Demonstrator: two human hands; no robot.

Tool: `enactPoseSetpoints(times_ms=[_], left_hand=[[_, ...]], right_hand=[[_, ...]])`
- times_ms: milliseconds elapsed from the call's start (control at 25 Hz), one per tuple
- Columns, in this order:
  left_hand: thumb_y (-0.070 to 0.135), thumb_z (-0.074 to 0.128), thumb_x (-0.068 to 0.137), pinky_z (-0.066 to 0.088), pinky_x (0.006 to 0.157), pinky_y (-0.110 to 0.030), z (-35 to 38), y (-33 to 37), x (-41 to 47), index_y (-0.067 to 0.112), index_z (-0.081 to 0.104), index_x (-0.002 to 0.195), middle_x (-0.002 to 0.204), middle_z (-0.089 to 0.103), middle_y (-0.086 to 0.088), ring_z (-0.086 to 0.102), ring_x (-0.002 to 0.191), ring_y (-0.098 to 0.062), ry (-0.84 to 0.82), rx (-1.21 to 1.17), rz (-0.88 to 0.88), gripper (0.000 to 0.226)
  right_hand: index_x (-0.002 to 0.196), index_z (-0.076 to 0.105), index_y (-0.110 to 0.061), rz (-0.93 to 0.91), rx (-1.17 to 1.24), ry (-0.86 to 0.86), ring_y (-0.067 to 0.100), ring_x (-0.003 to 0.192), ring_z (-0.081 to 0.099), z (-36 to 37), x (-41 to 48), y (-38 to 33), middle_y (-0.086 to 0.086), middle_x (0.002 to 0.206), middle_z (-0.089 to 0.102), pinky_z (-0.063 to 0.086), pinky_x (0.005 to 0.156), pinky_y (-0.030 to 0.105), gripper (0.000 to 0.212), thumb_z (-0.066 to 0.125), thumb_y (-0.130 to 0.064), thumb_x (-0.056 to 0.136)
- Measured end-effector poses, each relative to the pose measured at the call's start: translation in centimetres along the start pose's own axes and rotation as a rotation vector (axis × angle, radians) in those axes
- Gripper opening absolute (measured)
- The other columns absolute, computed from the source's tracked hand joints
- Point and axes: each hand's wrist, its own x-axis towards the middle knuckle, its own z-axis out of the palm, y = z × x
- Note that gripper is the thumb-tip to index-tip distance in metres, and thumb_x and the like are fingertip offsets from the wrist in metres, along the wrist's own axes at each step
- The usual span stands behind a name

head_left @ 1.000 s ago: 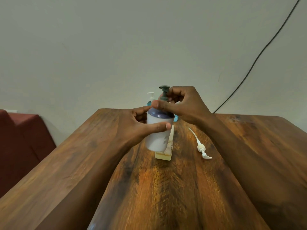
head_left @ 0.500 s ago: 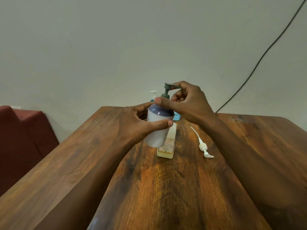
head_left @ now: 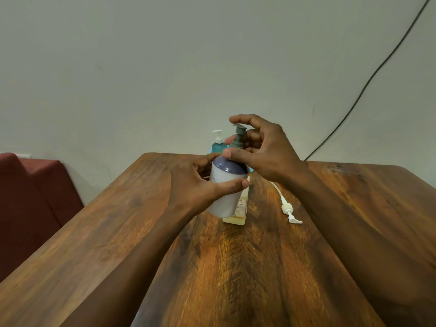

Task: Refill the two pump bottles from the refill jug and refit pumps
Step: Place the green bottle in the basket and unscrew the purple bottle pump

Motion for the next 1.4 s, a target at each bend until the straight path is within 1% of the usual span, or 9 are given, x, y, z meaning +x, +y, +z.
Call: enactPoseSetpoints(times_ms=[120, 200, 320, 400, 480, 600, 840, 1160, 1400], left_hand=[[0.063, 0.086, 0.067, 0.064, 0.077, -0.025, -0.1, 0.0, 0.0, 0.044, 0.07, 0.115, 0.104, 0.079, 0.015, 0.075, 0.094, -0.002, -0.005, -0.005, -0.005, 0.055], [0.065, 0.085, 0.067, 0.063, 0.077, -0.021, 0.0, -0.1, 0.0, 0.048, 0.067, 0.116, 0.104, 0.076, 0.022, 0.074, 0.094, 0.001, 0.007, 0.019, -0.009, 0.055], [0.068, 0.084, 0.064, 0.062, 0.076, -0.018, 0.2, 0.1, 0.0, 0.049, 0.066, 0.113, 0.101, 0.074, 0.025, 0.073, 0.093, 0.003, -0.001, 0.037, -0.005, 0.056], [0.063, 0.089, 0.066, 0.064, 0.077, -0.024, 0.2, -0.1, 0.0, 0.043, 0.071, 0.115, 0.104, 0.077, 0.017, 0.075, 0.095, -0.001, -0.032, 0.034, -0.024, 0.056], [0.05, 0.094, 0.071, 0.065, 0.081, -0.03, 0.0, -0.6, -0.1, 0.031, 0.074, 0.122, 0.109, 0.079, 0.009, 0.076, 0.099, -0.007, -0.102, 0.021, -0.062, 0.059], [0.033, 0.093, 0.073, 0.061, 0.078, -0.019, -0.7, -1.1, -0.4, 0.029, 0.072, 0.124, 0.109, 0.08, 0.009, 0.076, 0.099, -0.006, -0.242, -0.082, -0.204, 0.055], [0.036, 0.093, 0.063, 0.058, 0.078, -0.014, -0.5, -1.8, -1.6, 0.042, 0.069, 0.117, 0.108, 0.079, 0.019, 0.075, 0.1, 0.0, -0.278, -0.139, -0.275, 0.059], [0.051, 0.097, 0.053, 0.058, 0.077, -0.012, -0.2, -3.1, -3.0, 0.037, 0.07, 0.124, 0.111, 0.079, 0.017, 0.074, 0.1, 0.002, -0.218, -0.126, -0.301, 0.077], [0.058, 0.093, 0.051, 0.06, 0.082, -0.017, 0.5, -3.9, -4.3, 0.044, 0.068, 0.12, 0.112, 0.077, 0.024, 0.074, 0.102, -0.001, -0.171, -0.13, -0.28, 0.074]], right_hand=[[0.158, 0.025, -0.032, 0.049, 0.178, -0.236, 0.012, 0.128, 0.061, -1.1, 0.0, -0.1, 0.004, 0.141, 0.062, 0.054, 0.103, 0.034, 0.091, 0.074, 0.0, 0.089], [0.157, 0.027, -0.037, 0.057, 0.013, -0.227, 0.011, 0.132, 0.057, -1.2, 0.1, 0.1, 0.001, 0.147, 0.056, 0.051, 0.106, 0.033, 0.093, 0.083, -0.025, 0.084], [0.127, 0.064, -0.027, 0.07, -0.171, -0.003, 0.005, 0.092, 0.071, -0.7, -0.3, 0.0, -0.005, 0.105, 0.075, 0.063, 0.085, 0.034, 0.07, 0.083, -0.06, 0.069], [0.107, 0.074, -0.022, 0.043, -0.2, 0.024, 0.004, 0.078, 0.071, -1.0, -0.5, 0.3, -0.009, 0.088, 0.075, 0.063, 0.078, 0.036, 0.047, 0.086, -0.051, 0.073], [0.115, 0.073, -0.018, 0.047, -0.071, -0.083, 0.005, 0.093, 0.073, -1.7, -0.7, 0.6, -0.007, 0.1, 0.077, 0.062, 0.087, 0.034, 0.033, 0.083, -0.025, 0.083], [0.131, 0.063, -0.009, 0.069, 0.324, -0.17, 0.022, 0.114, 0.07, -2.9, -0.9, 0.5, 0.011, 0.119, 0.074, 0.058, 0.095, 0.035, 0.043, 0.068, 0.006, 0.09], [0.13, 0.064, -0.013, 0.066, 0.475, 0.078, 0.028, 0.106, 0.071, -5.6, -0.8, 0.9, 0.021, 0.115, 0.072, 0.055, 0.081, 0.033, 0.047, 0.071, 0.004, 0.087], [0.106, 0.073, -0.006, 0.086, 0.371, 0.249, 0.027, 0.104, 0.071, -7.9, -3.2, 3.9, 0.011, 0.102, 0.072, 0.059, 0.091, 0.047, 0.031, 0.075, 0.009, 0.079], [0.09, 0.07, -0.017, 0.216, -0.249, 0.296, 0.009, 0.077, 0.067, -5.4, -6.2, 10.5, -0.005, 0.088, 0.071, 0.055, 0.064, 0.015, 0.025, 0.088, -0.015, 0.072]])
